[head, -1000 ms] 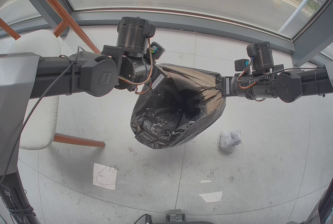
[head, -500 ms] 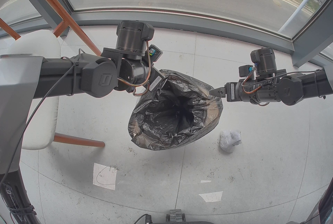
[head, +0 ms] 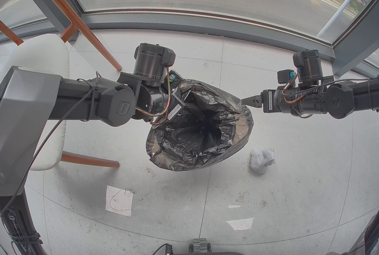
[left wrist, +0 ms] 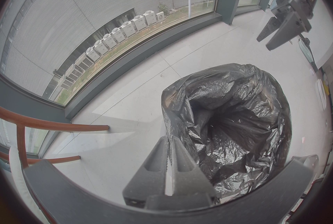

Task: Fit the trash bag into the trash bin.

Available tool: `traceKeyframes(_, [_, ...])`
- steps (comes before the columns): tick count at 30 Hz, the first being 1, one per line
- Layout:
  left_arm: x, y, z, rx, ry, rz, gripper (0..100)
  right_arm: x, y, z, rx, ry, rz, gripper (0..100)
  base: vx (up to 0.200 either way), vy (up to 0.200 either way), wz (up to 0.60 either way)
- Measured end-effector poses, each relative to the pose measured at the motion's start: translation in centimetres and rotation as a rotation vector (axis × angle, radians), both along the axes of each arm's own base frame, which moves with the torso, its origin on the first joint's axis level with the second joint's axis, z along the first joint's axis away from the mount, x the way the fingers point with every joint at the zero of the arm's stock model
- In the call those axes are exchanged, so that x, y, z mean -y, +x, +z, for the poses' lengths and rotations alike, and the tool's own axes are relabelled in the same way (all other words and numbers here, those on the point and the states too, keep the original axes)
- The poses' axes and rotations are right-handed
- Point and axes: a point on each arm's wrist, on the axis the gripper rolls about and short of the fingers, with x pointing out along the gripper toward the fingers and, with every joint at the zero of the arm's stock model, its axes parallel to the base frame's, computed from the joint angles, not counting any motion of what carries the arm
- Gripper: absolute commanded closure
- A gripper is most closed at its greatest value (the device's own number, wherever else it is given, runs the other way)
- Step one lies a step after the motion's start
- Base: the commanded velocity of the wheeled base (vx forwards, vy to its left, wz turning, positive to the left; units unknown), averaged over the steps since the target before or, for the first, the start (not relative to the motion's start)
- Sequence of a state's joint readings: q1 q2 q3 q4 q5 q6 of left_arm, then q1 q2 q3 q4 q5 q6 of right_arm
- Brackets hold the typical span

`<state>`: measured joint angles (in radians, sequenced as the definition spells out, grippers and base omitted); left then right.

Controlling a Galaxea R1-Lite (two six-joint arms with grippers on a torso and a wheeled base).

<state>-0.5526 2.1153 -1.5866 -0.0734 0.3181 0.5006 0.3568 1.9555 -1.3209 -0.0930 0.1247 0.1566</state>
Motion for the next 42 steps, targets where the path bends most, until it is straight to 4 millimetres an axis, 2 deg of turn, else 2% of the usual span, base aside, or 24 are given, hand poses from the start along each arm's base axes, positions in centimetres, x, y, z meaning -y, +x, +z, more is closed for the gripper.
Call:
traceKeyframes(9, [0.2, -0.3, -0.3, -0.004, 0.004, -0.009, 100, 0.1, -0.7, -0.4, -0.019, -0.007, 0.003, 0, 0.000, 0.000, 0.00])
traceKeyframes(10, [0.3, -0.5, -0.2, -0.005, 0.004, -0.014, 0, 0.1, -0.7, -0.4, -0.019, -0.008, 0.004, 0, 0.000, 0.000, 0.00])
traceKeyframes(14, [0.8, -1.1, 0.4, 0.005, -0.008, -0.028, 0, 0.1, -0.7, -0.5, -0.022, -0.009, 0.004, 0, 0.000, 0.000, 0.00])
traceKeyframes(22, [0.2, -0.8, 0.5, 0.005, -0.024, -0.005, 0, -0.3, -1.0, -0.6, -0.027, -0.011, 0.017, 0, 0.000, 0.000, 0.00])
traceKeyframes(32, [0.1, 0.0, -1.0, -0.010, -0.014, 0.008, 0, -0.5, -1.1, -0.7, -0.030, -0.012, 0.020, 0, 0.000, 0.000, 0.00])
traceKeyframes(33, [0.2, 0.1, -1.2, -0.008, -0.016, 0.007, 100, -0.5, -1.1, -0.7, -0.030, -0.012, 0.021, 0, 0.000, 0.000, 0.00])
traceKeyframes(42, [0.5, 0.7, -2.9, -0.033, 0.001, 0.006, 100, -0.5, -1.0, -0.7, -0.029, -0.012, 0.021, 0, 0.000, 0.000, 0.00])
